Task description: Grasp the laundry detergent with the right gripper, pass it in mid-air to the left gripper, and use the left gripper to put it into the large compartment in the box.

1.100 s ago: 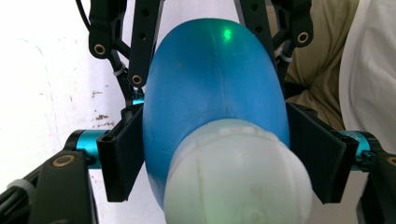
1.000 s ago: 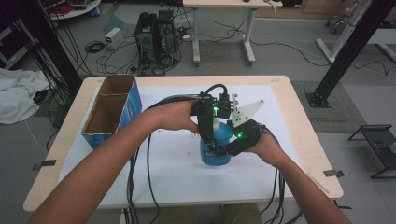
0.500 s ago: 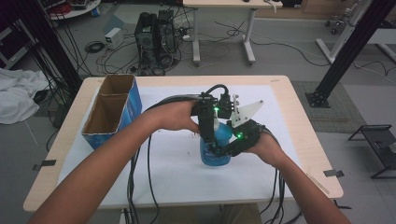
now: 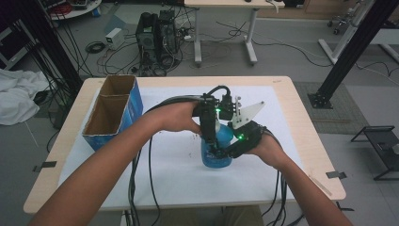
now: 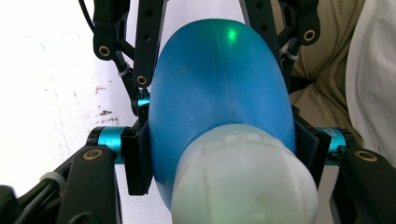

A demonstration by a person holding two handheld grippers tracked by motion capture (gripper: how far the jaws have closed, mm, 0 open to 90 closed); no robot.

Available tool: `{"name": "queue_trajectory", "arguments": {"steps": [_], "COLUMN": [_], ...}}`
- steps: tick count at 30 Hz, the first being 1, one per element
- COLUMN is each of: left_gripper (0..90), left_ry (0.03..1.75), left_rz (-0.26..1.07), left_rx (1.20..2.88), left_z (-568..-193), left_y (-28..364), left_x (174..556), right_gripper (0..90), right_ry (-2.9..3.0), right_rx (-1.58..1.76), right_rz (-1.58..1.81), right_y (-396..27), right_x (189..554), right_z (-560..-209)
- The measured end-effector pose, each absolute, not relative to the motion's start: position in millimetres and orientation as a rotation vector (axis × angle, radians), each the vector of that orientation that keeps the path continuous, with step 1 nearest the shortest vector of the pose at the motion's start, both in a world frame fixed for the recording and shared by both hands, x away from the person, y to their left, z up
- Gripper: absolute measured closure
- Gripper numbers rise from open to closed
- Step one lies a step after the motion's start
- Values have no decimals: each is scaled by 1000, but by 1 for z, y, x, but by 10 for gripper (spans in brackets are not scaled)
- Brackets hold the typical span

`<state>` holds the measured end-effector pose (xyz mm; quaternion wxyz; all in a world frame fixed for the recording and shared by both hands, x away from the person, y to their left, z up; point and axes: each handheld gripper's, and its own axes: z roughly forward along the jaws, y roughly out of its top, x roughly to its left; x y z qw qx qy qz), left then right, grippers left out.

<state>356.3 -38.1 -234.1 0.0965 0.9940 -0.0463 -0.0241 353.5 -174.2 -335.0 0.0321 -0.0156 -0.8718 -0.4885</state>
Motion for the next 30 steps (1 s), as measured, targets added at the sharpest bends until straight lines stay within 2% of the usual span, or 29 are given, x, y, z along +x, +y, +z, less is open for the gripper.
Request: {"name": "queue_trajectory", "arguments": {"steps": [21,22,23,24,26,27,28,30], "left_gripper": [378,378,378,379,379,378,378,378], "left_ry": [-142,-145,-156,-145,-145,-137,-128,-96], "left_rz": [-25,-22,-19,-20,-30,-26,-18,-20], "left_rx": [2948,2954,2959,2957,2962,2971,2974,2995], "left_z": [-233,-232,-230,-228,-222,-220,-218,-212], "left_y": [-40,-40,-40,-39,-37,-36,-35,-31], "left_x": [351,350,350,349,350,350,350,351], "right_gripper": [420,369,241,207,204,126,96,96], "right_ry": [-2706,-2708,-2707,-2718,-2696,-2695,-2688,-2688], "right_rx": [-34,-23,-46,-108,-105,-117,-133,-159], "right_rz": [-1522,-1524,-1517,-1514,-1506,-1493,-1497,-1463], "right_y": [-174,-174,-174,-173,-177,-179,-181,-190], "right_x": [351,352,351,349,349,347,346,346], "right_z": [-335,-334,-333,-333,-332,-332,-332,-328]}}
